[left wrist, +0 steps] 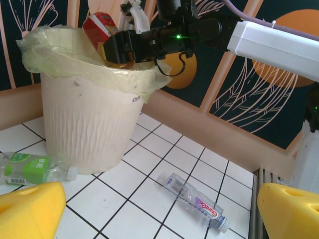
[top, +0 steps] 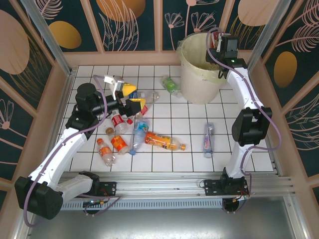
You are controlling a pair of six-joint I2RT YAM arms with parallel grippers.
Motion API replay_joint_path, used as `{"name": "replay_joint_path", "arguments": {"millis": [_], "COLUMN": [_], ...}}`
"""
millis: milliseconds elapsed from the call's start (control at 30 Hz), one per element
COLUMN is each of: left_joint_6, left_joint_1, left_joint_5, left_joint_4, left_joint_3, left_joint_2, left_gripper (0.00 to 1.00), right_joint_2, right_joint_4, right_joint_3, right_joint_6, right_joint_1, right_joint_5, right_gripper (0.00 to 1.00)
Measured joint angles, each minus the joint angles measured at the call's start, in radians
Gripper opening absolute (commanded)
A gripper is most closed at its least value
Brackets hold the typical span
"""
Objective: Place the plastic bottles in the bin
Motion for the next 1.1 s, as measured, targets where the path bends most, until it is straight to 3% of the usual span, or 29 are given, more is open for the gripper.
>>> {"name": "replay_joint_path", "arguments": {"millis": [333, 667, 1100], "left_joint_6": [0.0, 0.0, -0.002], "left_joint_1": [0.0, 0.0, 0.0], "left_joint_5": [0.0, 0.0, 0.0], "left_joint_4": [0.0, 0.0, -0.001], "left_joint_3": [0.0, 0.0, 0.0], "left_joint_2": [0.005, 0.005, 0.005], "left_gripper": [0.99, 0.98, 0.98], "right_joint_2": [-0.005, -0.114, -0.567], "right_joint_4": [-0.009, -0.01, 0.119], "right_joint_3": [0.028, 0.028, -0.444], "right_joint_6": [0.019, 0.037, 0.094], "right_joint_1": [-0.004, -0.01, 0.033], "right_joint_5": [-0.024, -0.056, -0.252], "right_gripper": [0.78, 0.79, 0.79]}}
